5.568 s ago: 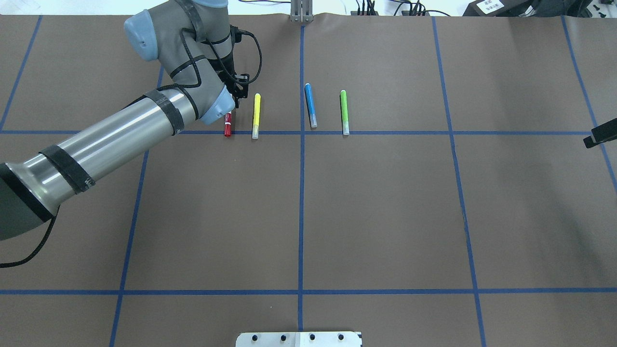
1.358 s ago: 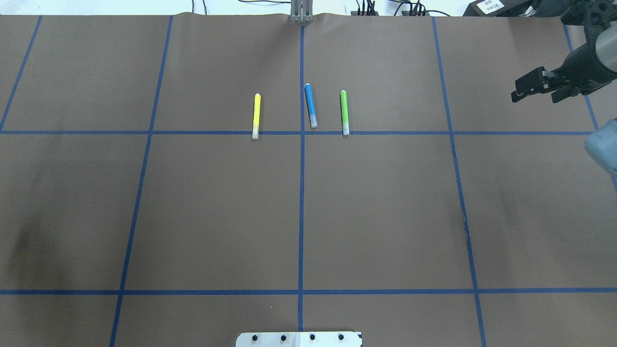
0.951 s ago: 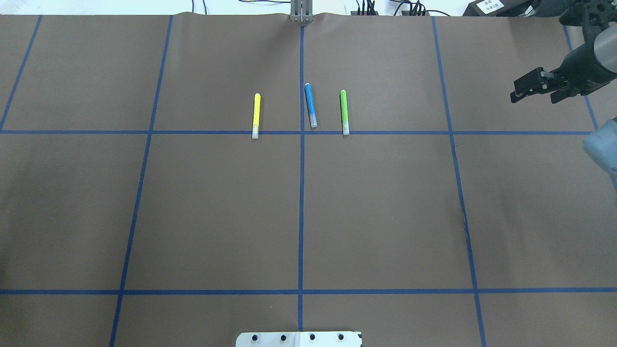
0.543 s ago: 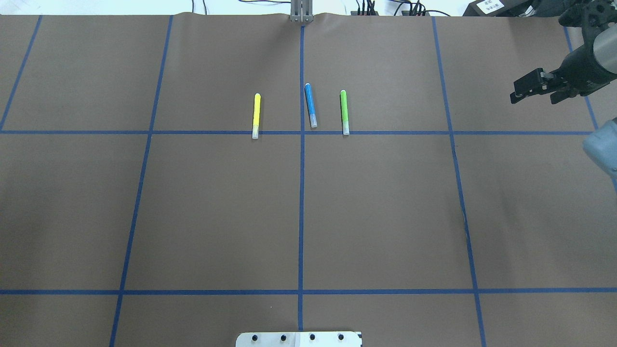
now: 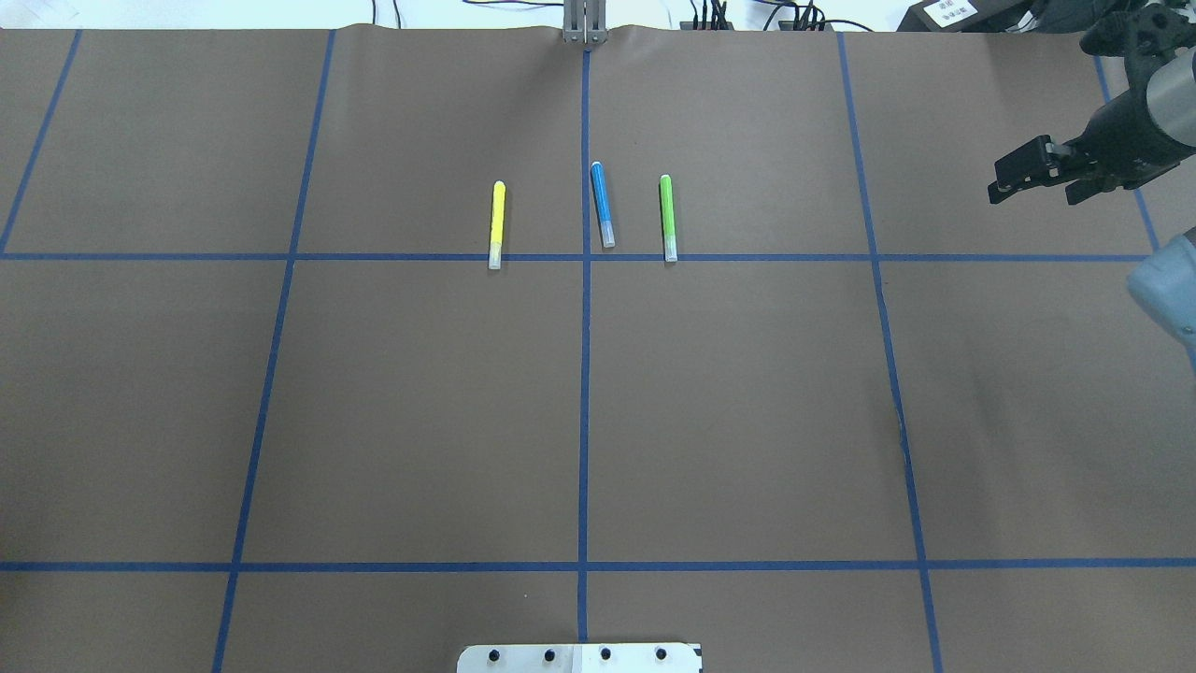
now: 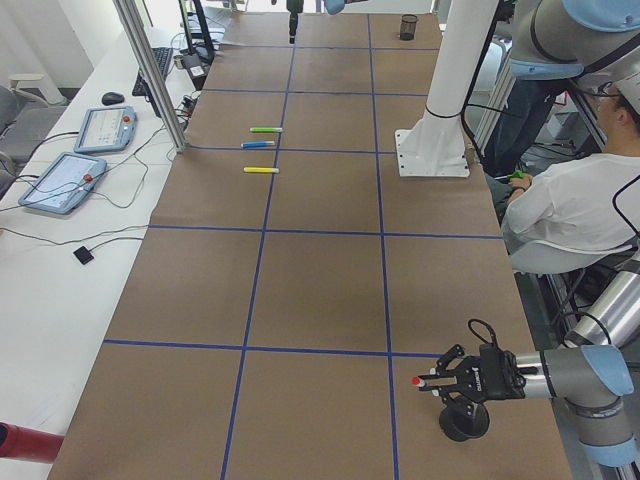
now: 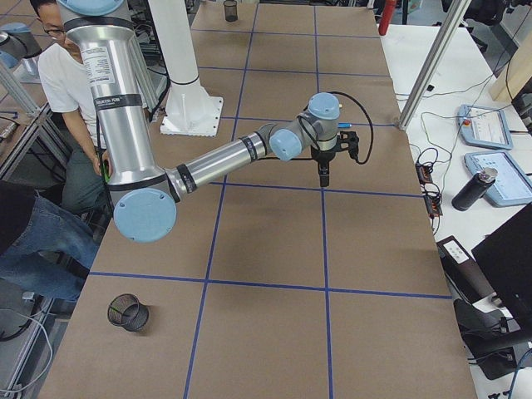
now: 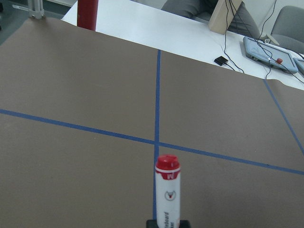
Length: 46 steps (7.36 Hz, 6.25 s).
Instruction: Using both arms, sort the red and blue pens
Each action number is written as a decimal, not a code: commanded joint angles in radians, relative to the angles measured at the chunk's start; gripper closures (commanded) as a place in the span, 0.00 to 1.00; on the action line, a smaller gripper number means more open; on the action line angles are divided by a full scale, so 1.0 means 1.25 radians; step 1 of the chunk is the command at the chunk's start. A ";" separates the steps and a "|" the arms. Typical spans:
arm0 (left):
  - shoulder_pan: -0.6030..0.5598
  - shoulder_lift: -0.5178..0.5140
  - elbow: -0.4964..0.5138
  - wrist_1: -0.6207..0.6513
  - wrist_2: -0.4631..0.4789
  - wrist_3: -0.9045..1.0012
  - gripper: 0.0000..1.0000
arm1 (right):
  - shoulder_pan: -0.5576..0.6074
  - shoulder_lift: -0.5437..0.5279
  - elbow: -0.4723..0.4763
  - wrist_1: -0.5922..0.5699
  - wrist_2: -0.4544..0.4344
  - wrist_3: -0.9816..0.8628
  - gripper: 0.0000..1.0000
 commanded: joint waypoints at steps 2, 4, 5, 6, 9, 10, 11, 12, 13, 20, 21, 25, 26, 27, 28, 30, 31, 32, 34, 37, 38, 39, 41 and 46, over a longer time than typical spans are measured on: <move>-0.063 0.014 0.110 -0.095 -0.001 0.094 1.00 | -0.004 0.000 -0.004 0.001 0.000 0.000 0.00; -0.066 0.013 0.120 -0.094 -0.002 0.110 1.00 | -0.006 0.000 -0.004 0.000 0.000 0.000 0.00; -0.066 0.011 0.121 -0.088 -0.006 0.110 1.00 | -0.008 0.000 -0.006 0.000 0.000 0.000 0.00; -0.066 0.005 0.121 -0.085 -0.017 0.109 1.00 | -0.008 0.001 -0.007 0.001 -0.001 0.000 0.00; -0.066 -0.015 0.123 -0.070 -0.039 0.098 1.00 | -0.011 0.000 -0.007 0.001 -0.018 0.000 0.00; -0.066 -0.018 0.126 -0.069 -0.039 0.100 1.00 | -0.011 0.000 -0.006 0.001 -0.018 0.000 0.00; -0.066 -0.031 0.132 -0.062 -0.039 0.100 0.90 | -0.014 0.001 -0.007 0.001 -0.021 0.000 0.00; -0.066 -0.031 0.134 -0.065 -0.047 0.102 0.53 | -0.014 0.000 -0.006 0.001 -0.022 0.000 0.00; -0.066 -0.030 0.136 -0.068 -0.050 0.104 0.27 | -0.014 0.000 -0.007 0.001 -0.022 0.000 0.00; -0.071 -0.158 0.026 0.201 -0.250 0.099 0.01 | -0.074 0.086 -0.029 0.000 -0.087 0.136 0.00; -0.103 -0.219 -0.033 0.337 -0.309 0.102 0.01 | -0.091 0.102 -0.030 0.001 -0.088 0.166 0.00; -0.116 -0.471 -0.167 0.821 -0.358 0.109 0.01 | -0.151 0.190 -0.066 0.000 -0.099 0.264 0.00; -0.078 -0.543 -0.167 0.923 -0.357 0.109 0.01 | -0.180 0.219 -0.074 0.000 -0.118 0.303 0.00; -0.031 -0.605 -0.169 1.010 -0.358 0.099 0.01 | -0.204 0.277 -0.124 0.000 -0.120 0.338 0.00; 0.021 -0.654 -0.169 1.079 -0.357 0.097 0.01 | -0.226 0.313 -0.154 0.000 -0.121 0.344 0.00; 0.115 -0.761 -0.167 1.222 -0.360 0.056 0.01 | -0.237 0.424 -0.283 -0.004 -0.114 0.347 0.01; 0.161 -0.784 -0.161 1.255 -0.361 0.054 0.01 | -0.244 0.498 -0.384 -0.002 -0.107 0.337 0.01; 0.182 -0.786 -0.160 1.259 -0.360 0.039 0.01 | -0.246 0.578 -0.484 -0.004 -0.057 0.309 0.02; 0.192 -0.785 -0.156 1.261 -0.362 0.034 0.01 | -0.251 0.683 -0.656 -0.004 -0.030 0.199 0.04; 0.251 -0.810 -0.136 1.303 -0.400 0.034 0.01 | -0.284 0.798 -0.846 -0.002 -0.029 0.121 0.07; 0.255 -0.819 -0.138 1.320 -0.400 0.035 0.01 | -0.290 0.800 -0.864 0.017 -0.033 0.116 0.08; 0.256 -0.813 -0.142 1.319 -0.398 0.035 0.01 | -0.302 0.806 -0.896 0.029 -0.044 0.107 0.10; 0.256 -0.802 -0.149 1.315 -0.395 0.037 0.01 | -0.302 0.837 -0.976 0.033 -0.044 0.050 0.15; 0.256 -0.739 -0.236 1.315 -0.394 0.035 0.01 | -0.314 0.877 -1.058 0.093 -0.044 0.048 0.27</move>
